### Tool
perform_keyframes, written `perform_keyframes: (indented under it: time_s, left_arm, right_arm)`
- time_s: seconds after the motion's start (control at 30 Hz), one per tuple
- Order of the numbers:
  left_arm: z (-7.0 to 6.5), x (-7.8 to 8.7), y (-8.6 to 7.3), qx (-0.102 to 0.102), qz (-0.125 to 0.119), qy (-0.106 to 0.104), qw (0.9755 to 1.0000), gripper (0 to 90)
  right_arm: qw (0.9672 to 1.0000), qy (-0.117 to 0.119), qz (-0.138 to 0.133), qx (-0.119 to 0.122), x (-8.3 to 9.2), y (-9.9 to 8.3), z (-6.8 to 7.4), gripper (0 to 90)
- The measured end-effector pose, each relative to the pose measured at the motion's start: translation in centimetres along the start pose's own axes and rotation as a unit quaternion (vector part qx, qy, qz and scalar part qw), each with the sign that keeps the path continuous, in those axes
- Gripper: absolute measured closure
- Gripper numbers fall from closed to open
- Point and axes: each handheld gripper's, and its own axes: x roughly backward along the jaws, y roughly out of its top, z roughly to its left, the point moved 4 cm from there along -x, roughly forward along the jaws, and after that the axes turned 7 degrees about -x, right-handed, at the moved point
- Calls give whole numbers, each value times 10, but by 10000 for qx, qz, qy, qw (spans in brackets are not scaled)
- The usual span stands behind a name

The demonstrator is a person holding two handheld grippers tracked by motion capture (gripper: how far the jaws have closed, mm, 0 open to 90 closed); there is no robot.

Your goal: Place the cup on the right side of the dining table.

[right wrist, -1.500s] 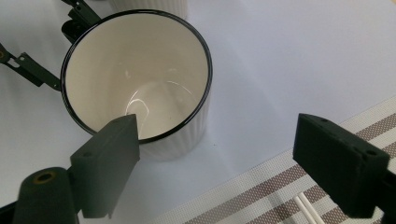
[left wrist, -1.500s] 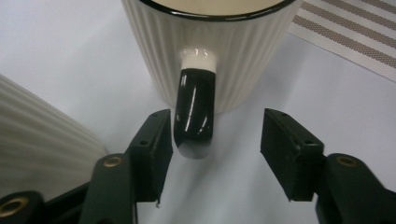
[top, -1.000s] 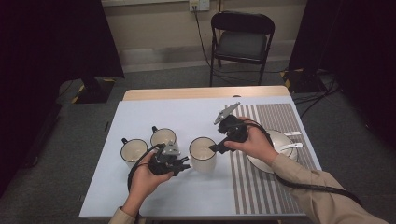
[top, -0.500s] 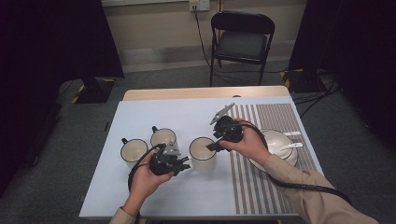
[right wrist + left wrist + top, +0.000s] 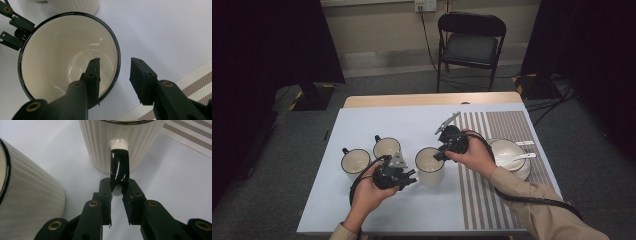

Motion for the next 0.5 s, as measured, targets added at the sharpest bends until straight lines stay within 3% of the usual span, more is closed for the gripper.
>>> perform_keyframes:
  time_s: [0.27,0.5]
  left_arm:
    - [-5,2,4,-88,6,-23,10000,774]
    - [-10,4,8,-102,-16,-59,9999,774]
  right_arm:
    - [9999,10,94,-90,-4,-1,2,739]
    - [9996,-216,35,-184,-8,-2,2,800]
